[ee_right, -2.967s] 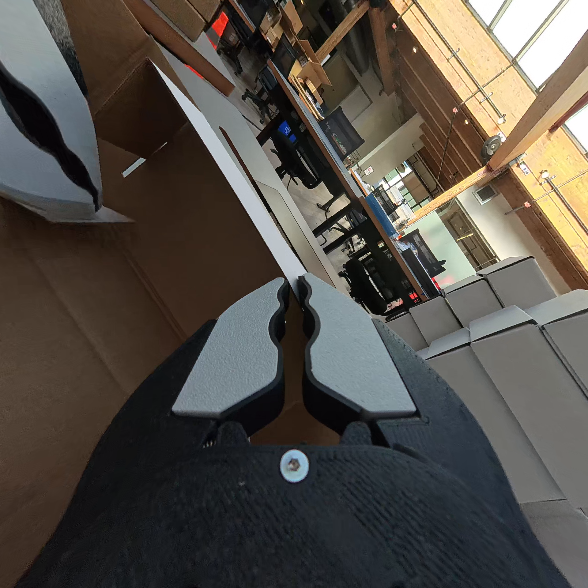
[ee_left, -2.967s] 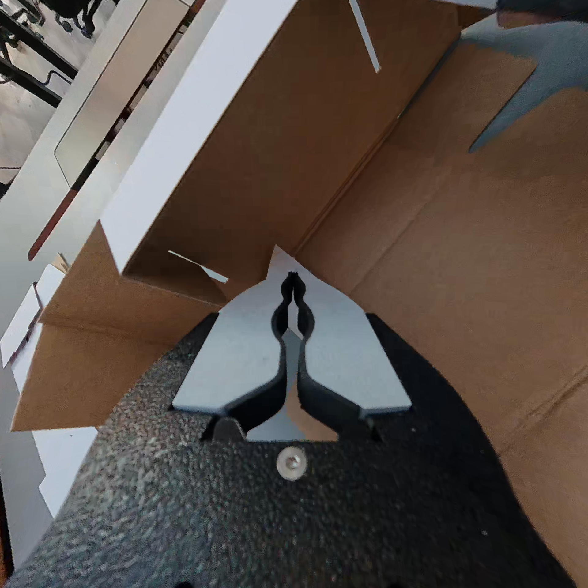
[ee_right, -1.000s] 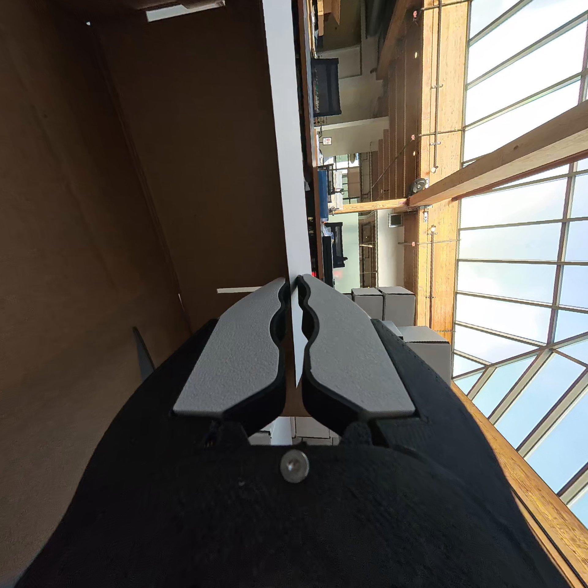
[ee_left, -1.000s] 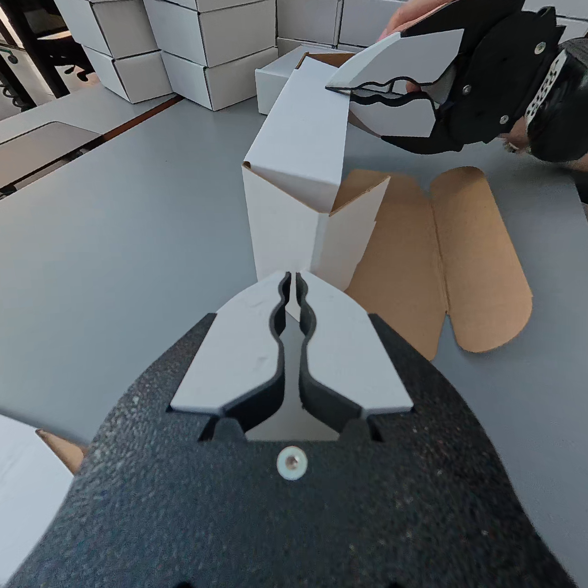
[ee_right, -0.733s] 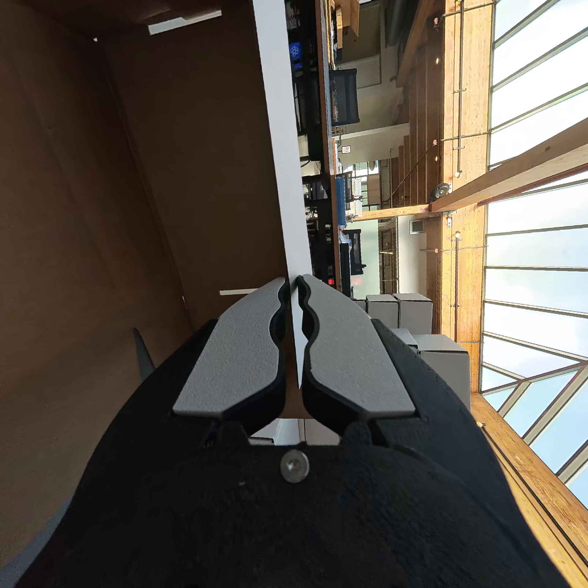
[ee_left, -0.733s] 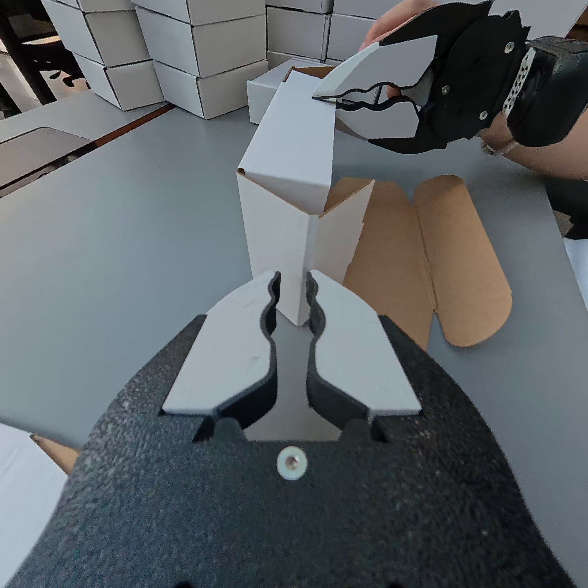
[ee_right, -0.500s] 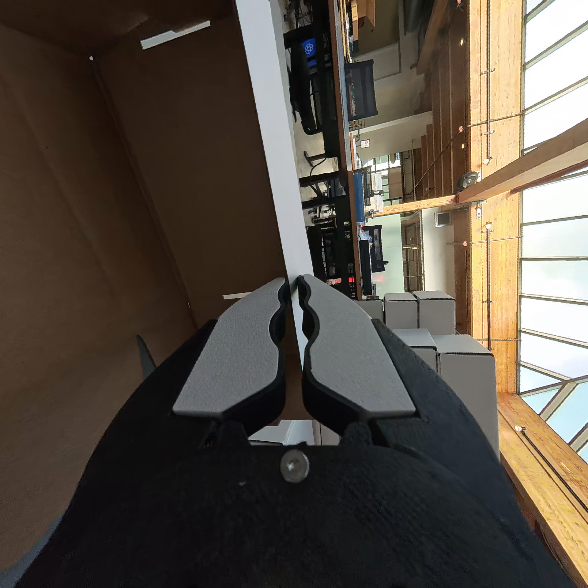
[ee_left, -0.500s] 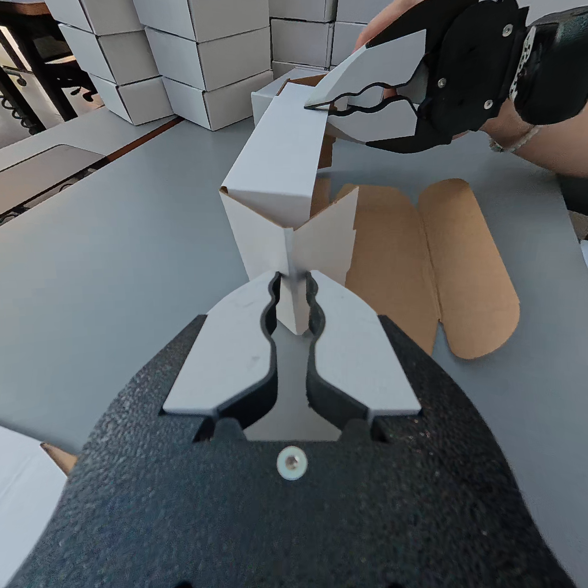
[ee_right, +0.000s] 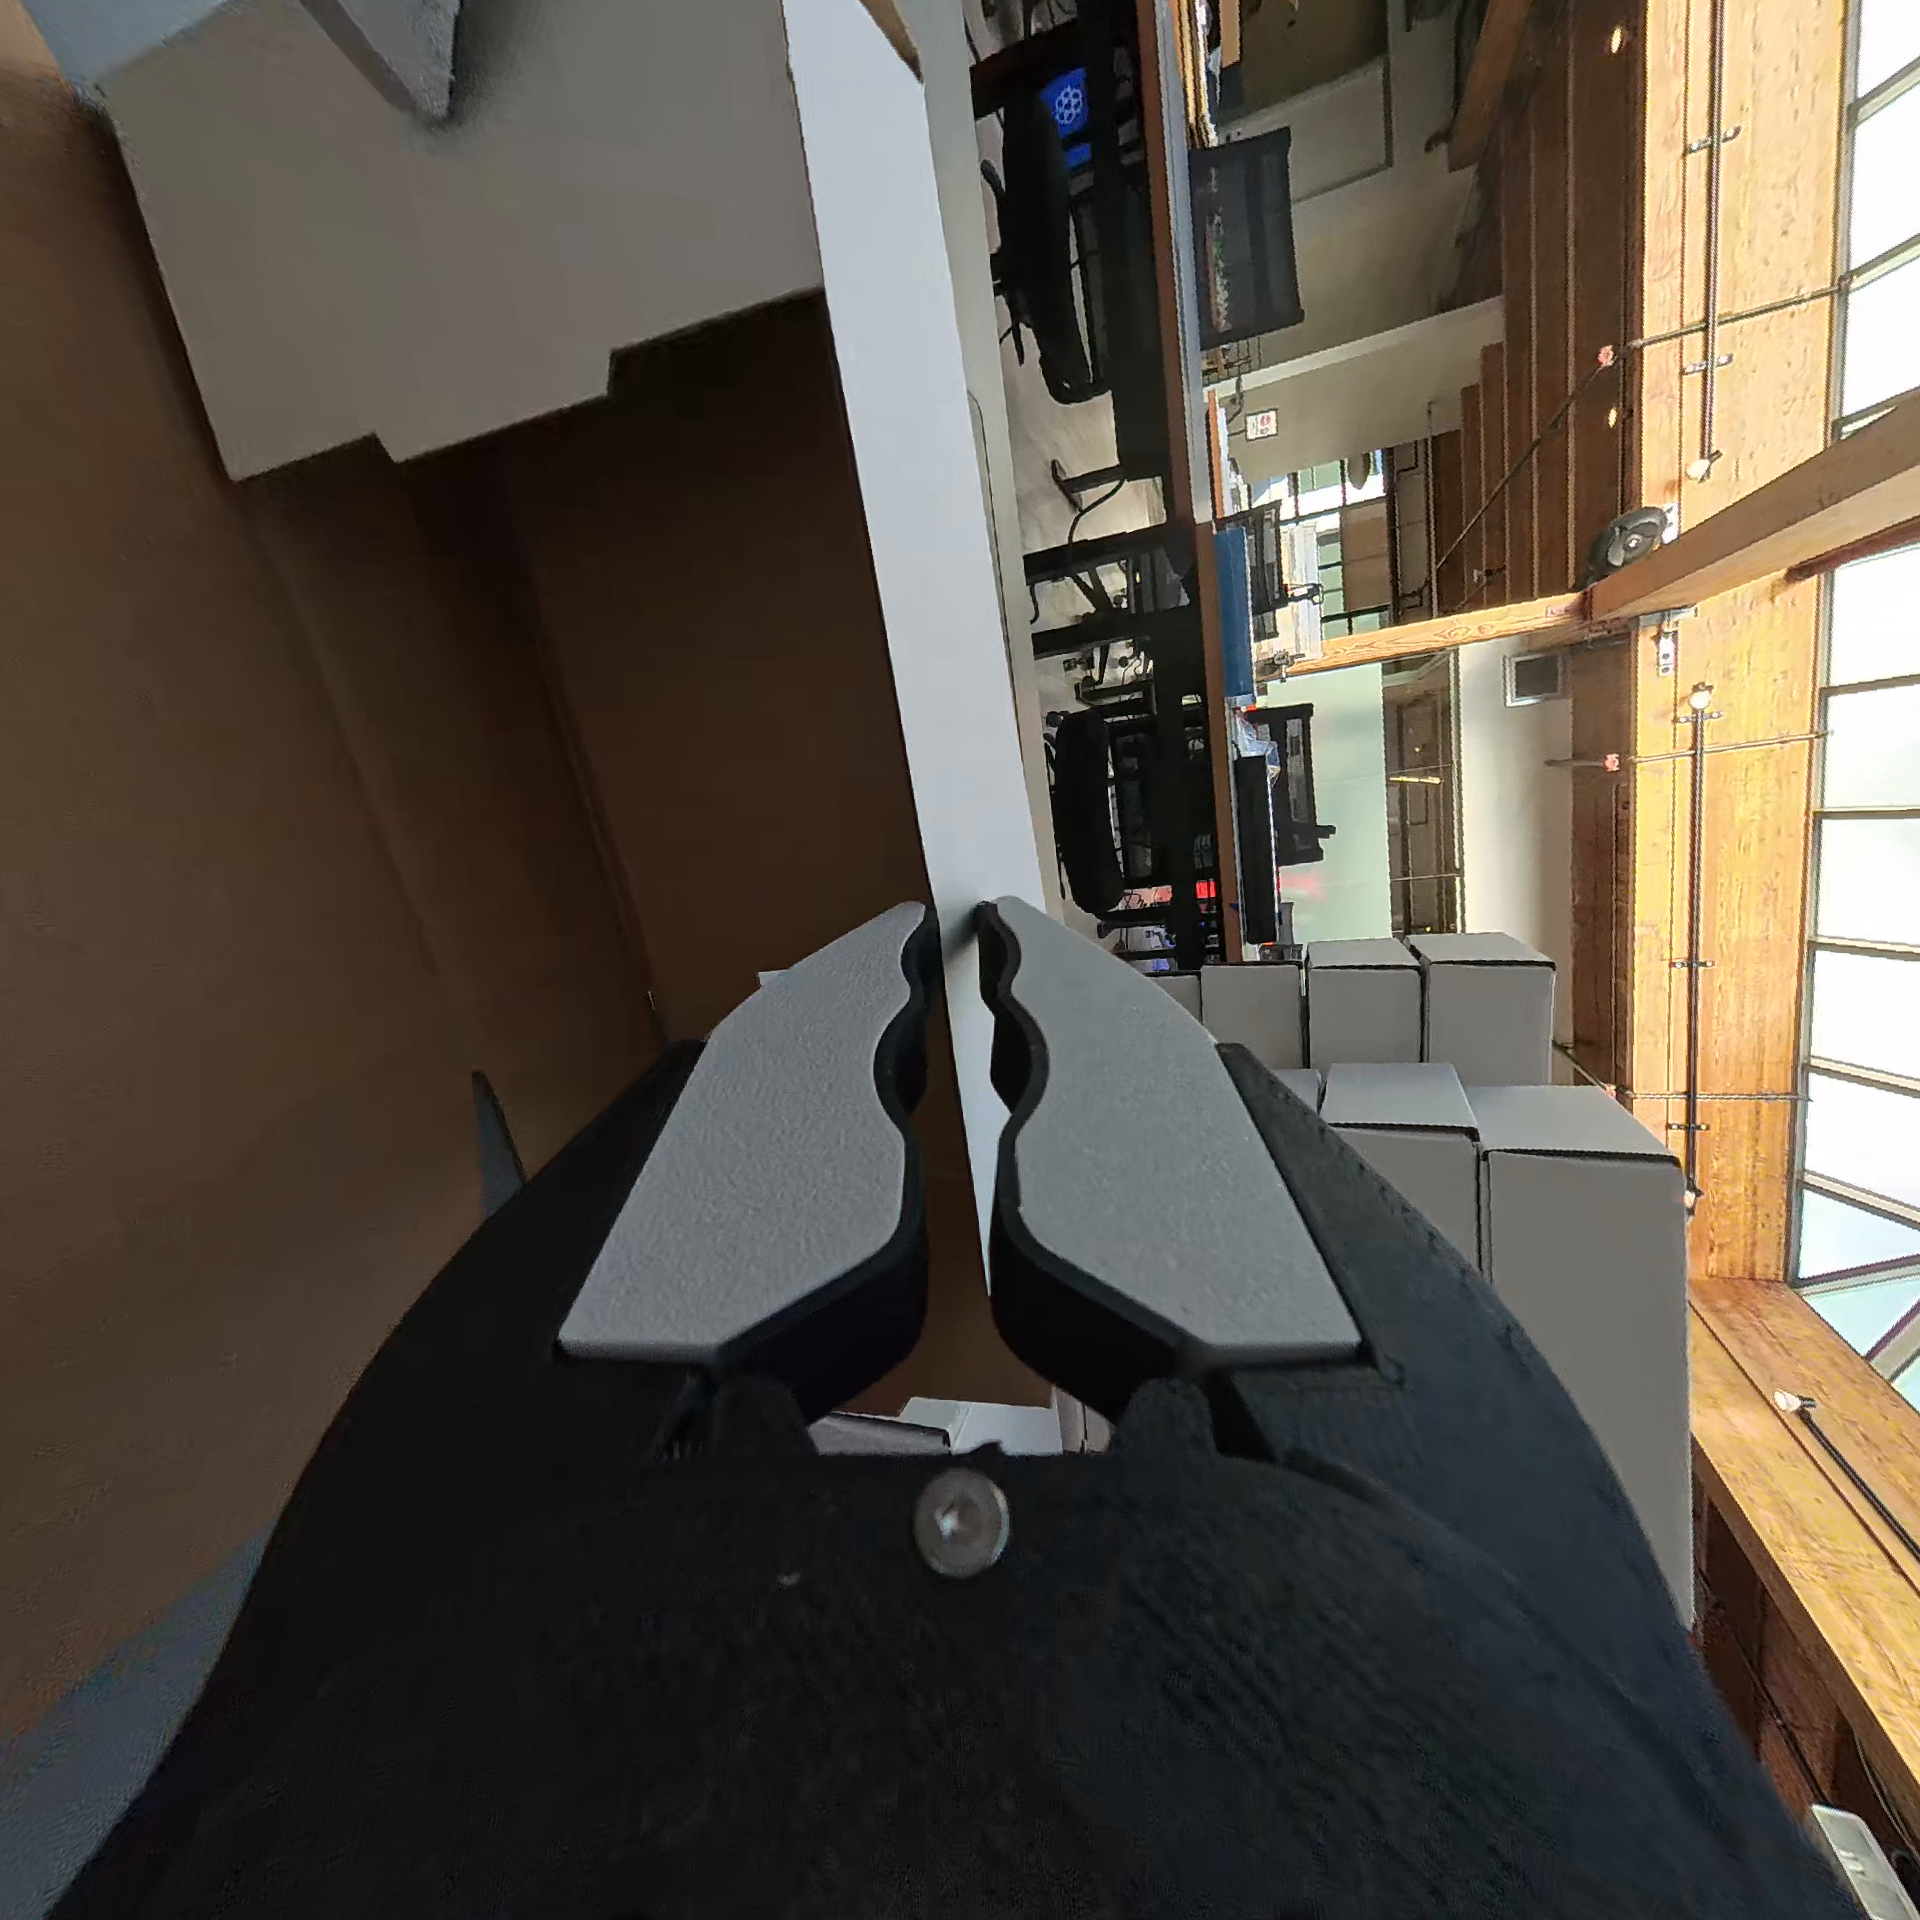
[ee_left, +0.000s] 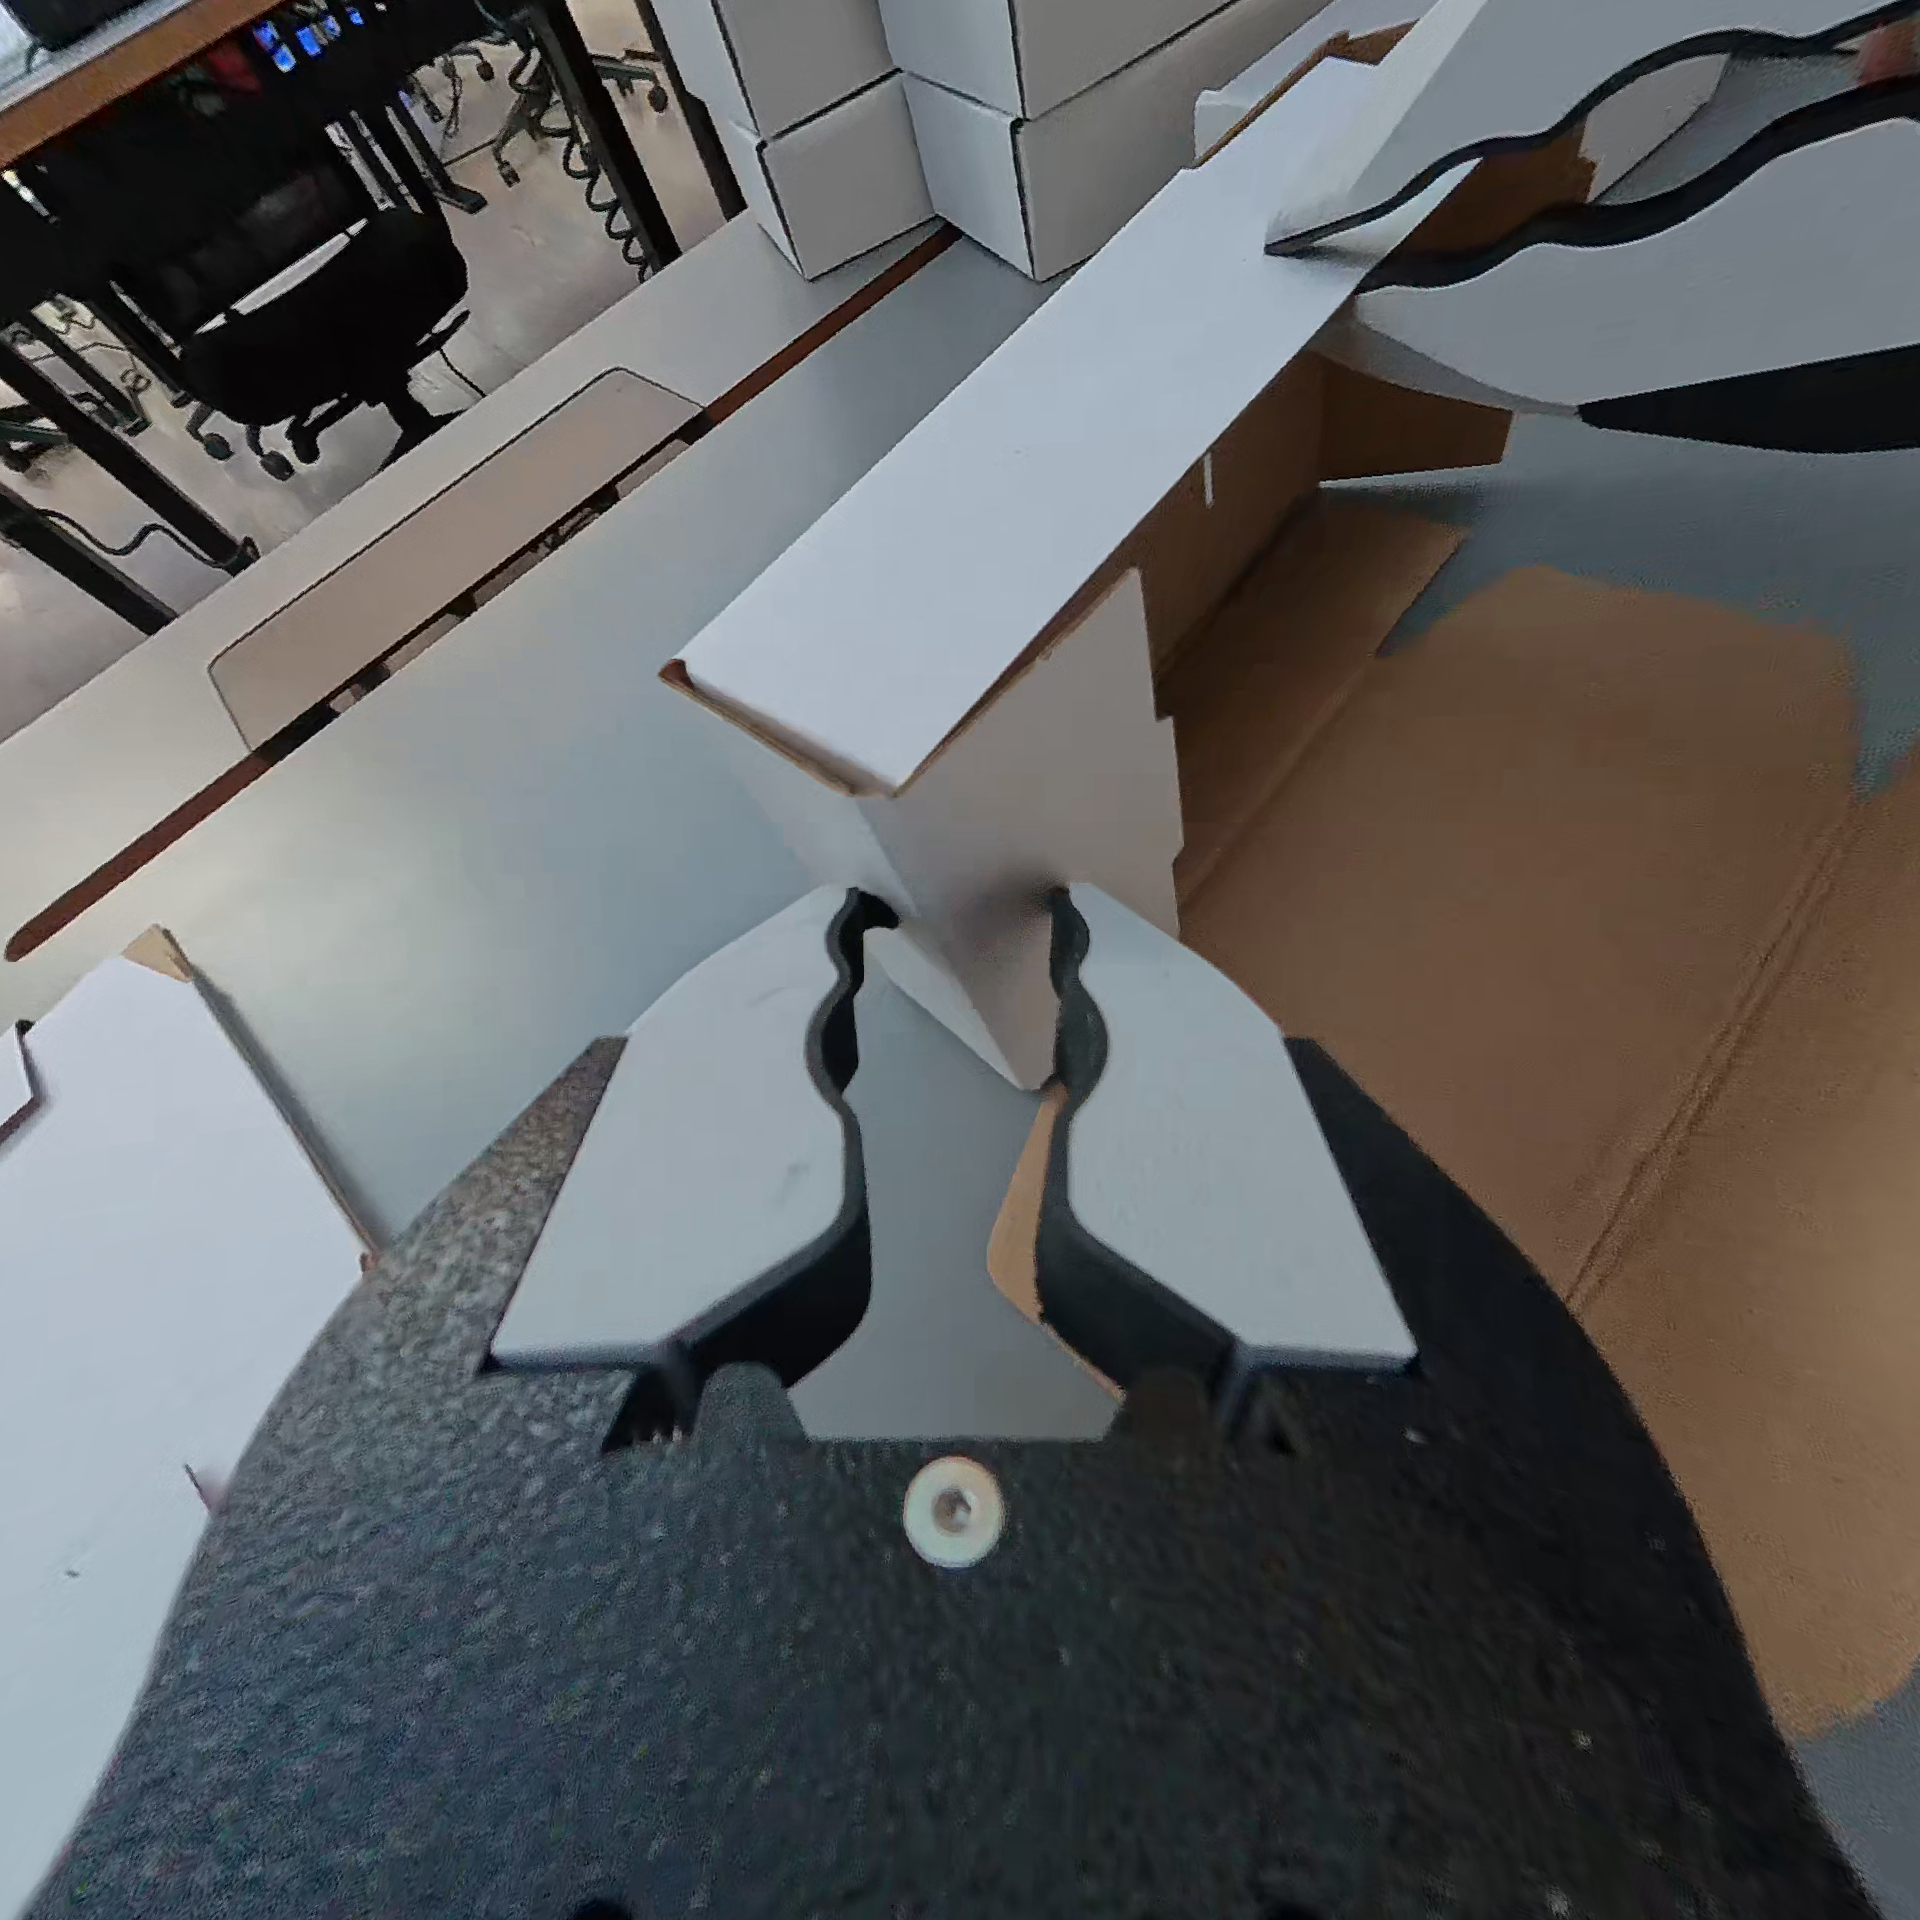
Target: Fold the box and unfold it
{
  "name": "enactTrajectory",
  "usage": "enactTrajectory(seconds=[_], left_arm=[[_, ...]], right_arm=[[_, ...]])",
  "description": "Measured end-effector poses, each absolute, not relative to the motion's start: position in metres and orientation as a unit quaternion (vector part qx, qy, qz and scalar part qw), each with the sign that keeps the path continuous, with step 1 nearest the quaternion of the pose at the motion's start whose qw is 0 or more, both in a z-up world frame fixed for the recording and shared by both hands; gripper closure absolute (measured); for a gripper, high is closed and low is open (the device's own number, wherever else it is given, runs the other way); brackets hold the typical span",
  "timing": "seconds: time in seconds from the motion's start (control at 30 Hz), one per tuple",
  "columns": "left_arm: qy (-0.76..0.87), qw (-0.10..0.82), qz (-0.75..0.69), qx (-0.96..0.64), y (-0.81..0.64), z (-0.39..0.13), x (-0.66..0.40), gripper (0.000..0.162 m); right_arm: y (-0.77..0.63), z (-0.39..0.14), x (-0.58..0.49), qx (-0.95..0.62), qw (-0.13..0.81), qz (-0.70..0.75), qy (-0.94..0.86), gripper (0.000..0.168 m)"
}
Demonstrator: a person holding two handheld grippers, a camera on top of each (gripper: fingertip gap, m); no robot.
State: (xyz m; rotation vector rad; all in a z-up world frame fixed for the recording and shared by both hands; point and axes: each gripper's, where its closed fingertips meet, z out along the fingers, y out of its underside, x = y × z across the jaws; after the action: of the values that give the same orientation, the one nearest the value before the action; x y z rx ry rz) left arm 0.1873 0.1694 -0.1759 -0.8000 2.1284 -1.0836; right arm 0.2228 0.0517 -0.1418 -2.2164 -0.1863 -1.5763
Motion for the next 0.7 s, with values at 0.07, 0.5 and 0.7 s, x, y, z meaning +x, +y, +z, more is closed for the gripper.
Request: enactTrajectory(seconds=[0.07,0.5,0.7], left_arm=[[0.796,0.328,-0.394,-0.323,0.172,-0.177,0.195,0.121],[0.779,0.291,-0.371,-0.413,0.164,-0.182,0.218,0.125],[0.733,0.292,-0.356,-0.5,0.17,-0.191,0.241,0.143]], right_arm=[[0.052,-0.141,0.225,-0.809,0.2,-0.548,-0.07,0.161],[0.051,-0.136,0.237,-0.87,0.231,-0.435,-0.033,0.16],[0.051,-0.139,0.224,-0.853,0.215,-0.473,-0.045,0.159]])
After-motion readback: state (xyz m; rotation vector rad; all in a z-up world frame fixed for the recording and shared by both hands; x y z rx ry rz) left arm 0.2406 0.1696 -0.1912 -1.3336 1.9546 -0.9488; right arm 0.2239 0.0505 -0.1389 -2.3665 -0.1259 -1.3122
